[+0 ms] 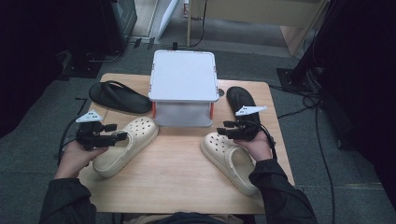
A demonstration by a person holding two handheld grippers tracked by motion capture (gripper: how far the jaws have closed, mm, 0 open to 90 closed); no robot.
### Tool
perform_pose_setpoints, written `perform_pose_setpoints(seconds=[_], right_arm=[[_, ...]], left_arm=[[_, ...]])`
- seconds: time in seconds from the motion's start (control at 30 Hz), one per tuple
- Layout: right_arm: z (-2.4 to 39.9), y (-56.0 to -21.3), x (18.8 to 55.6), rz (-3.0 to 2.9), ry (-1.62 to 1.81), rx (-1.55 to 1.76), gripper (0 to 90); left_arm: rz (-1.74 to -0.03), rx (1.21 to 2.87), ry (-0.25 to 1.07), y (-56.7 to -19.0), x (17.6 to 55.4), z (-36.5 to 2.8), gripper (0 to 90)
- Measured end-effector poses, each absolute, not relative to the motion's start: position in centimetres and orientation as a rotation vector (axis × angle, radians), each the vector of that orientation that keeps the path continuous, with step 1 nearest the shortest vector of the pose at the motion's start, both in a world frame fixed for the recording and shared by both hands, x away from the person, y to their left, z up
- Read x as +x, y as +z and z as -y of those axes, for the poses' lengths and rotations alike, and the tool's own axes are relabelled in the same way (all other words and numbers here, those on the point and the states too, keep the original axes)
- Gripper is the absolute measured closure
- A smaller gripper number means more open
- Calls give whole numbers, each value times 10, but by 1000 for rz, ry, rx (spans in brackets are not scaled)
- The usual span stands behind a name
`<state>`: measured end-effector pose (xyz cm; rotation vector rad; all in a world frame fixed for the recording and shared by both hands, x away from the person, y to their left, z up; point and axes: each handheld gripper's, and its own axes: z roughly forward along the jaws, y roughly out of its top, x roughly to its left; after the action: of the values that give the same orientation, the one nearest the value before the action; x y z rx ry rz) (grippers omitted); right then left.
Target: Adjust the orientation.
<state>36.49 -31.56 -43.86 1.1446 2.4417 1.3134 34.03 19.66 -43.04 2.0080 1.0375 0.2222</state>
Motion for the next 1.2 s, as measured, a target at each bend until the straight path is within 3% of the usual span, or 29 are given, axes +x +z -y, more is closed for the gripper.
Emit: perform_pose_setpoints(seconds=[0.53,0.97,1.2], right_arm=[[316,-439,364,-2447,1303,1156,492],[315,-440,364,-2462,1282,1149,489],[314,-441,362,-2457,1285,1147,488]], left_arm=[[-1047,2041,224,-448,345,-204,377],[-1039,2075,254,-459,358,-194,475],[-1005,2090,327,-456,353,-194,582]])
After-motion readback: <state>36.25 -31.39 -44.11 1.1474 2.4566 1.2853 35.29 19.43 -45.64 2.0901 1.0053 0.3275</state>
